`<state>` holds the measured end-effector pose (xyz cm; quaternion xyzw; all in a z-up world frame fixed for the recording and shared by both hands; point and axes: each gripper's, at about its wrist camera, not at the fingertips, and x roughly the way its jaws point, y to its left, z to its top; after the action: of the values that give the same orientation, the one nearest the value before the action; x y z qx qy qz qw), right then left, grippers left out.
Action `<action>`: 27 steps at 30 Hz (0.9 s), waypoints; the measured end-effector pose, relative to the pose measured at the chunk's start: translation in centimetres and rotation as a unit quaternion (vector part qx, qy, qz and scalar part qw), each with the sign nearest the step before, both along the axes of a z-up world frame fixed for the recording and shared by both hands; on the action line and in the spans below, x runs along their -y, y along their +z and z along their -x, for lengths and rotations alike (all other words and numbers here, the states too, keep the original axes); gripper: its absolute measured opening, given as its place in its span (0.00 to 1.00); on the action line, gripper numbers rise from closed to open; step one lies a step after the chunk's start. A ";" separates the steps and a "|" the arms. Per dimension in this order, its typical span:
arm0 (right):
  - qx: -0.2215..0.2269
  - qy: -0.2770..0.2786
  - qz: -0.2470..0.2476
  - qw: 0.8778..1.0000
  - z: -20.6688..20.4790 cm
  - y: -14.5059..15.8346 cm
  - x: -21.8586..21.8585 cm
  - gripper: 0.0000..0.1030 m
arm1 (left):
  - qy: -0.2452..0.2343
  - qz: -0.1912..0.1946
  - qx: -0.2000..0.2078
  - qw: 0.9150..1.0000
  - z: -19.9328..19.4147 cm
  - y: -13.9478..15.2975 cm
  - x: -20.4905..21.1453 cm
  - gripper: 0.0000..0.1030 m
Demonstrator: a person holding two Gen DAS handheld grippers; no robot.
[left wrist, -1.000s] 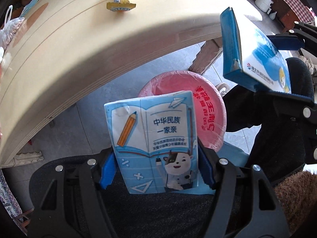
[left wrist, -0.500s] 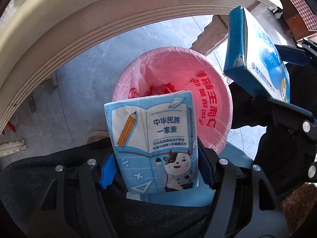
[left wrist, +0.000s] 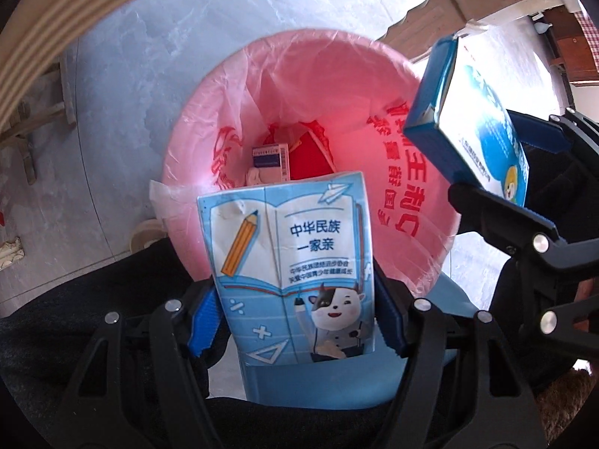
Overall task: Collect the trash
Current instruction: 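Open both tools over the pink bin to drop the carton and medicine box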
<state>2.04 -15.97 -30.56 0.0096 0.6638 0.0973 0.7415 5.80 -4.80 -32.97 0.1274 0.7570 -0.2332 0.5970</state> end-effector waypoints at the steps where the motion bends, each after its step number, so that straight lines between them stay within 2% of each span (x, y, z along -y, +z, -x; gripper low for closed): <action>1: -0.003 -0.002 0.001 1.000 -0.2 -0.5 0.0 0.66 | 0.002 -0.001 -0.008 1.000 -0.1 -0.6 0.0 0.66; 11: -0.033 -0.022 -0.007 0.999 -0.9 -3.9 0.6 0.66 | 0.023 -0.010 -0.073 0.997 -1.4 -4.0 0.3 0.66; 19: -0.048 -0.022 -0.011 0.999 -1.2 -5.2 0.6 0.67 | 0.018 -0.040 -0.081 0.996 -1.5 -5.9 0.9 0.66; 27: -0.063 -0.025 -0.022 0.997 -1.4 -6.1 0.7 0.67 | 0.023 -0.048 -0.098 0.994 -1.7 -6.6 0.7 0.67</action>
<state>3.49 -16.70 -36.66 0.0487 0.7067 0.0926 0.6998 7.51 -5.51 -39.62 0.1151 0.8248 -0.1942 0.5184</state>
